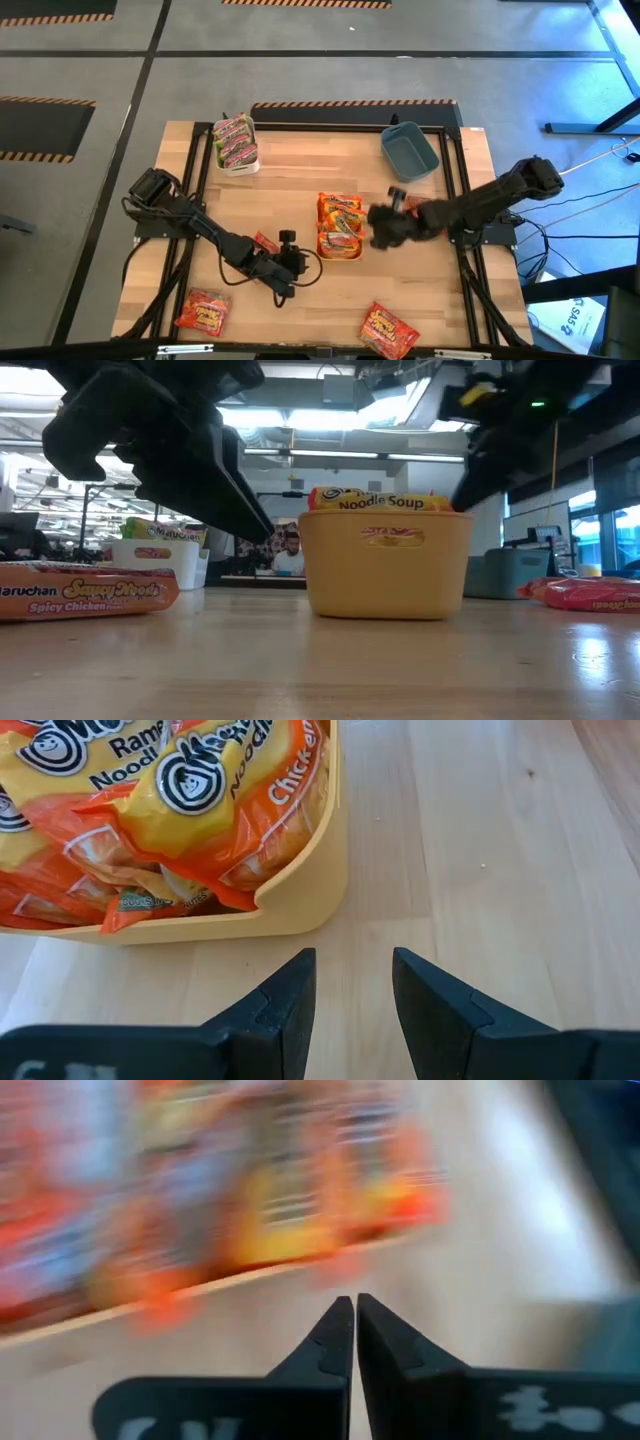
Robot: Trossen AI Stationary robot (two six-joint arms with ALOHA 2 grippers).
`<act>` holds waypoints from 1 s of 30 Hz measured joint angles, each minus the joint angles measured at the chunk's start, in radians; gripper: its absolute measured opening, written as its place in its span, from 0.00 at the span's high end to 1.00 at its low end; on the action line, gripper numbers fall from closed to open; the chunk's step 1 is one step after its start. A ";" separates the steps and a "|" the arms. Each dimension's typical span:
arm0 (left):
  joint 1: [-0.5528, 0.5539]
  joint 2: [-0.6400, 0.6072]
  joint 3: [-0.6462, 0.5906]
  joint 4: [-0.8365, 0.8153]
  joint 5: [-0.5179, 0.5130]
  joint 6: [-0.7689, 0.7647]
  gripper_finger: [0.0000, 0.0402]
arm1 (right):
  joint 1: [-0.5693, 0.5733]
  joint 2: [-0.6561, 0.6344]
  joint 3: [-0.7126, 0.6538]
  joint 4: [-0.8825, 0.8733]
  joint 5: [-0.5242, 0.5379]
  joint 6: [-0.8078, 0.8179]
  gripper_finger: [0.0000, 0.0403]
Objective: Sort Maruchan noodles
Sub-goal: Put the top right red noodle pack into the green bin
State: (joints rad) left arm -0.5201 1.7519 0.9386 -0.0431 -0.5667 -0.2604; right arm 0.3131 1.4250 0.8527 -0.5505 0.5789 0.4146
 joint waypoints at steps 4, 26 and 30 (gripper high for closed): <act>0.000 0.000 0.000 0.000 0.000 0.000 0.68 | -0.158 0.000 0.061 -0.073 0.065 -0.065 0.99; 0.001 0.001 0.000 0.000 0.000 0.001 0.68 | -0.905 0.243 0.070 0.290 -0.218 -0.214 0.99; 0.001 0.001 0.000 0.000 0.000 0.001 0.68 | -0.905 0.248 0.069 0.280 -0.058 -0.223 0.99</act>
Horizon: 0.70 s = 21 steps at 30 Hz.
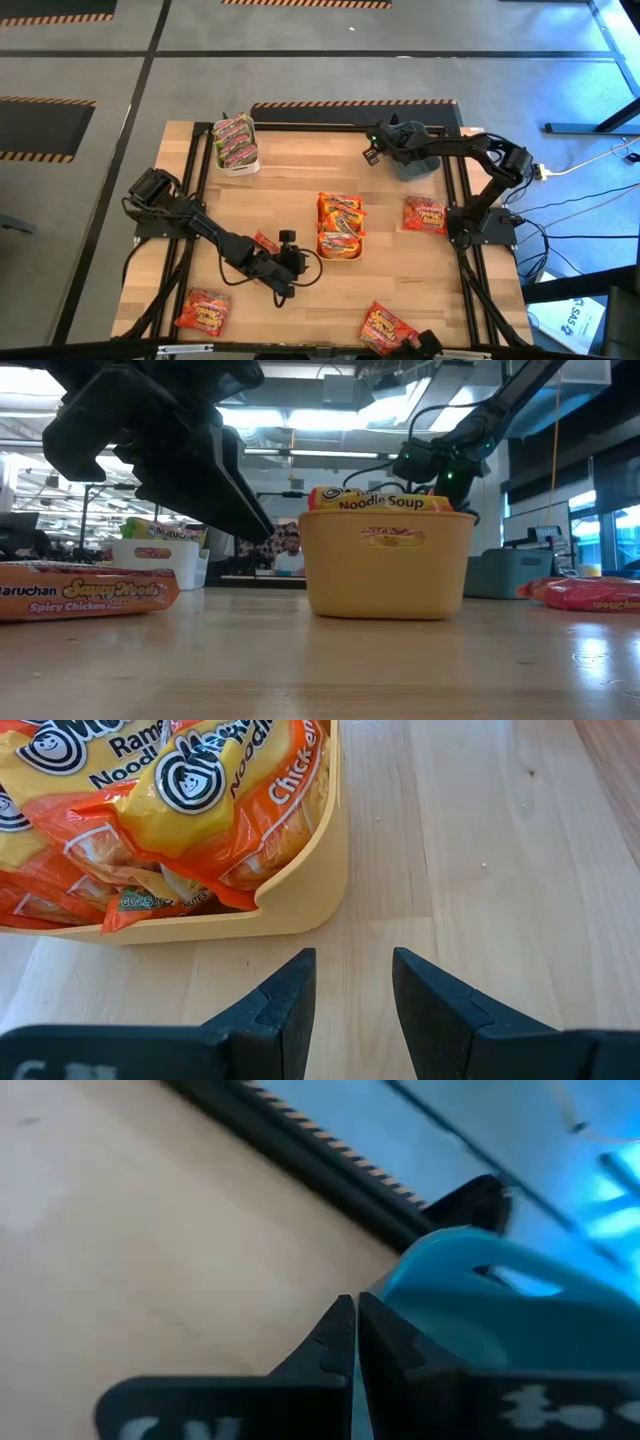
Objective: Sort Maruchan noodles
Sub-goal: Put the top right red noodle pack into the green bin
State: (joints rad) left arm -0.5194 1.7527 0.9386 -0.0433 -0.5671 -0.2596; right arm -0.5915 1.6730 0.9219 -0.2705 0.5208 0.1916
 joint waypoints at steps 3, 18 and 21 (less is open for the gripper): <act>0.000 0.000 0.000 0.000 0.000 0.000 0.68 | -0.001 0.000 0.000 -0.002 0.028 -0.009 0.99; 0.000 0.000 0.000 0.000 0.000 0.000 0.68 | 0.113 -0.123 0.080 -0.301 0.084 -0.047 0.99; 0.000 0.000 0.000 0.000 0.000 0.000 0.68 | 0.209 -0.233 0.072 -0.465 0.091 -0.004 0.99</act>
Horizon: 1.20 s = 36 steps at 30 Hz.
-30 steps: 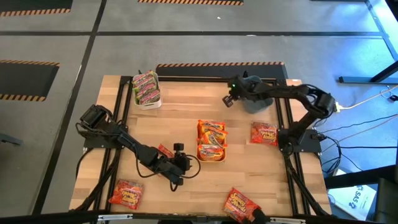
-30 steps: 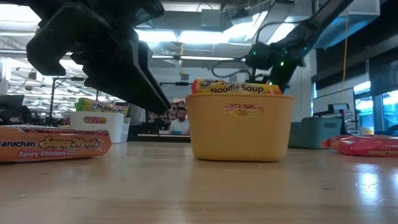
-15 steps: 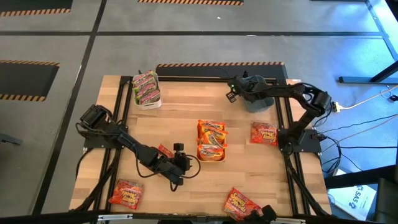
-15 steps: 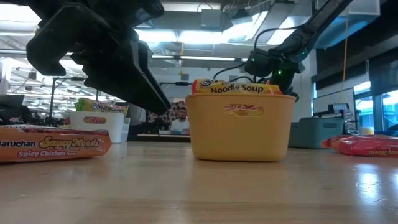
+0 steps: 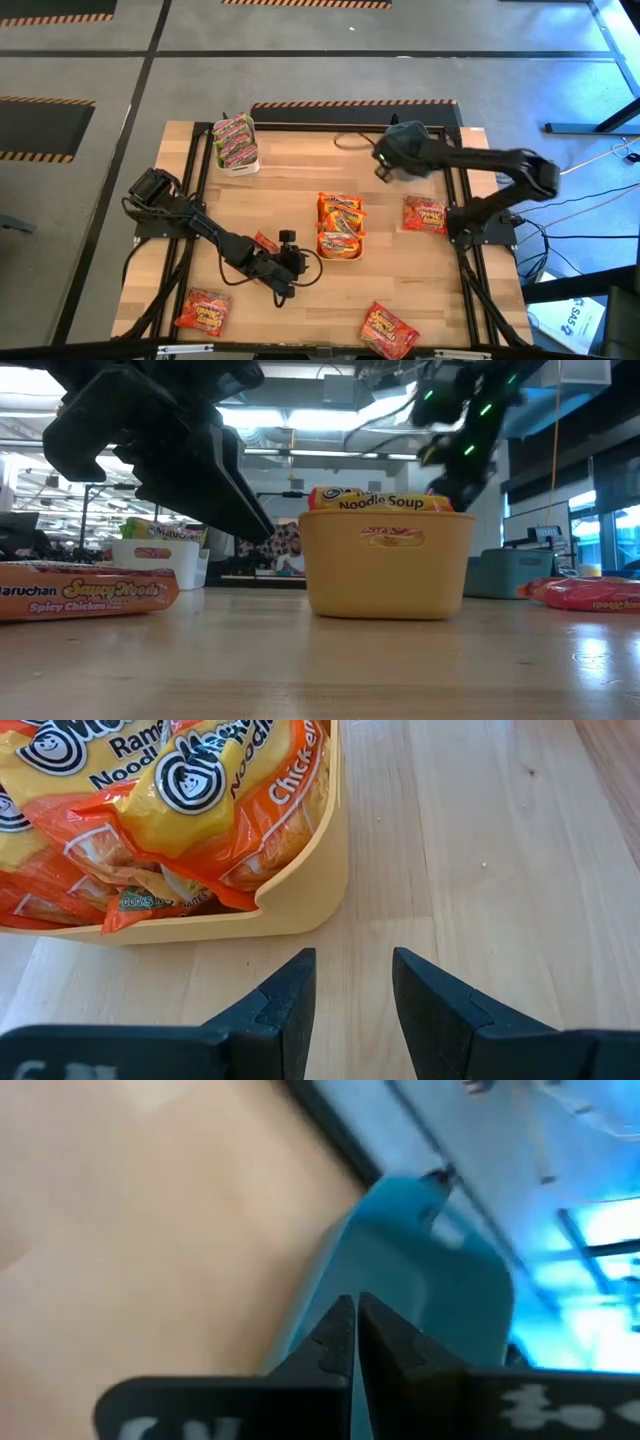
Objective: Sort Maruchan noodles
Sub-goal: Put the top right red noodle pack into the green bin
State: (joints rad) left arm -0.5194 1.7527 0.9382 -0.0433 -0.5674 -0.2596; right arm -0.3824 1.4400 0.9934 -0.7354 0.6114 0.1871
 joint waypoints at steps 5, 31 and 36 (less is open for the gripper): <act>0.000 0.000 0.000 0.002 0.000 0.000 0.68 | 0.157 -0.183 -0.050 -0.261 -0.130 0.234 0.99; 0.015 0.000 0.000 0.056 0.007 0.000 0.68 | 0.461 -0.354 -0.477 -0.164 -0.507 0.618 0.23; 0.015 0.000 0.000 0.056 0.008 0.000 0.68 | 0.461 -0.355 -0.496 -0.034 -0.549 0.589 0.25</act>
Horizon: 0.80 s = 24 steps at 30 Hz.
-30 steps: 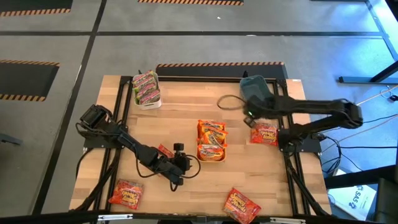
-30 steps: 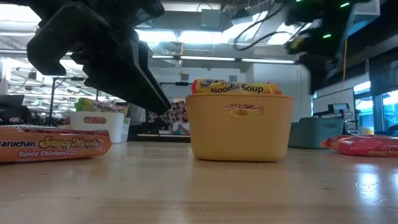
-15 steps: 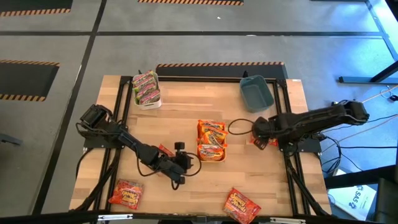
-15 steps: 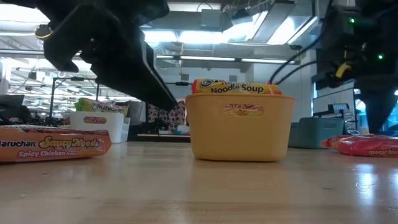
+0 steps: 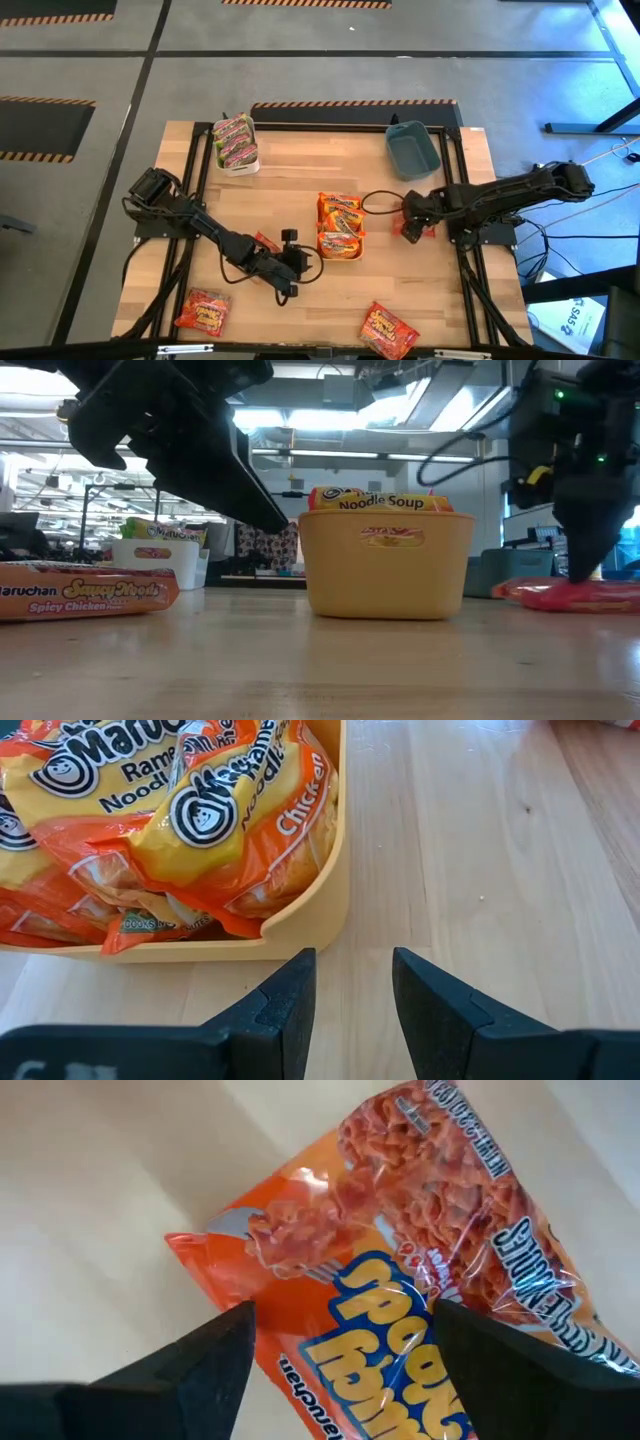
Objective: Sort Maruchan noodles
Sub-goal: Put the top right red noodle pack into the green bin
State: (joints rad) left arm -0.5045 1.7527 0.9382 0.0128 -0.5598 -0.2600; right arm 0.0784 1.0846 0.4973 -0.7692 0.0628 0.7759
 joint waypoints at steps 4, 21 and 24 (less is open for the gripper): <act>-0.001 0.000 0.000 0.000 0.000 0.000 0.68 | 0.000 0.002 -0.003 0.136 -0.044 -0.045 0.27; 0.001 0.014 0.000 0.027 0.000 0.001 0.68 | 0.154 0.141 0.052 0.541 0.024 -0.239 0.32; 0.005 0.022 -0.002 0.031 -0.008 0.004 0.68 | 0.181 0.224 0.053 0.657 0.068 -0.278 0.33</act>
State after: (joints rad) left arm -0.4999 1.7751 0.9367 0.0437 -0.5676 -0.2558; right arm 0.2592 1.3089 0.5499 -0.1120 0.1311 0.4979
